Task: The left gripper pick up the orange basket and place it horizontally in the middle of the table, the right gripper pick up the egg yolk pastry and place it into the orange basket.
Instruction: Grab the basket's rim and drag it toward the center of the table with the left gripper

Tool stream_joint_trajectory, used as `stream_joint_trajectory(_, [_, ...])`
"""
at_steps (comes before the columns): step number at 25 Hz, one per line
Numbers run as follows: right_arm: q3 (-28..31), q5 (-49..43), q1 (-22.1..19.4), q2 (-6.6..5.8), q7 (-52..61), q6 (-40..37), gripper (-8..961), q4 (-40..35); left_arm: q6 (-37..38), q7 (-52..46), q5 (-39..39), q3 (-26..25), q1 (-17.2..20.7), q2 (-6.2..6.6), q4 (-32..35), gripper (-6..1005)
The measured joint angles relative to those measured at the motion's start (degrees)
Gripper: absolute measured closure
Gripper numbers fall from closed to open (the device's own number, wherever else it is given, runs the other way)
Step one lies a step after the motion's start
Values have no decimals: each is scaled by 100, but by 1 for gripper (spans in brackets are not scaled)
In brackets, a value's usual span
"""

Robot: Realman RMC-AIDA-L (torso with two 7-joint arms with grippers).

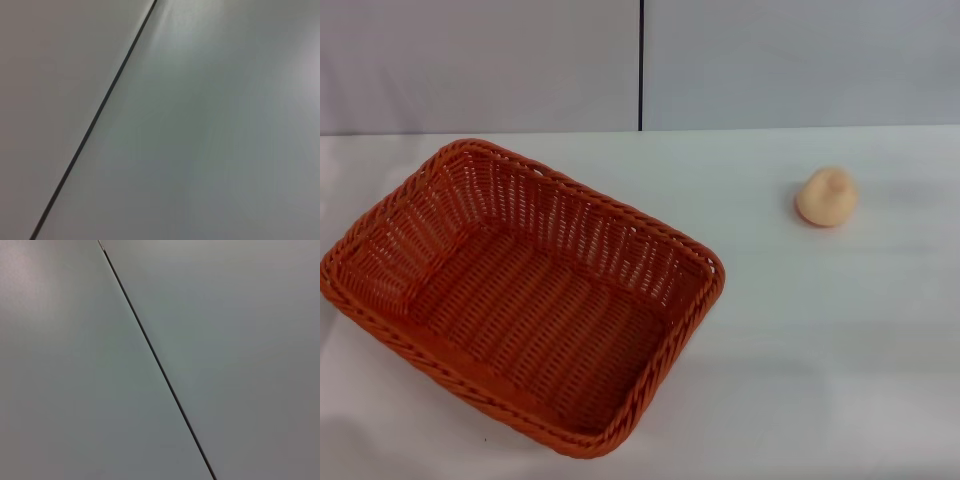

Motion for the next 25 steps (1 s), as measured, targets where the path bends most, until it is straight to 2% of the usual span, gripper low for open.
stream_joint_trajectory(3, [0,-2,5,-11,0,26,368,-17,-136,-61,7,121,-42,-3,45,369])
stream_joint_trajectory(6, [0,-3,20,-22,0,70,368,-60,-290,-83,14,517,-63,-6,210,261])
stream_joint_trajectory(8, [0,-3,19,-32,0,92,368,-124,-677,-471,15,1000,-69,-4,668,267])
stream_joint_trajectory(9, [0,-3,19,-32,0,92,368,-124,-677,-471,15,1000,-69,-4,668,269])
stream_joint_trajectory(12, [6,-3,-11,-32,-1,92,368,-195,-1189,-1147,28,1420,-17,30,1339,275])
stream_joint_trajectory(13, [16,-3,-23,-30,-1,92,368,-206,-1586,-1808,181,1764,44,138,1993,275])
stream_joint_trajectory(14, [28,0,-36,-30,-1,92,368,-209,-1586,-1808,181,1764,44,138,1993,274])
stream_joint_trajectory(16, [57,24,-71,-33,0,95,368,-211,-1869,-2511,550,1931,90,249,2622,274])
stream_joint_trajectory(22, [87,61,-152,-36,2,90,368,-227,-2043,-4827,2128,1918,95,600,4253,275])
stream_joint_trajectory(24, [117,97,-188,-28,3,65,368,-235,-1998,-5812,2877,1947,28,797,4831,275])
stream_joint_trajectory(25, [129,106,-208,-25,4,55,368,-236,-1959,-6125,3193,1963,-4,852,5027,275])
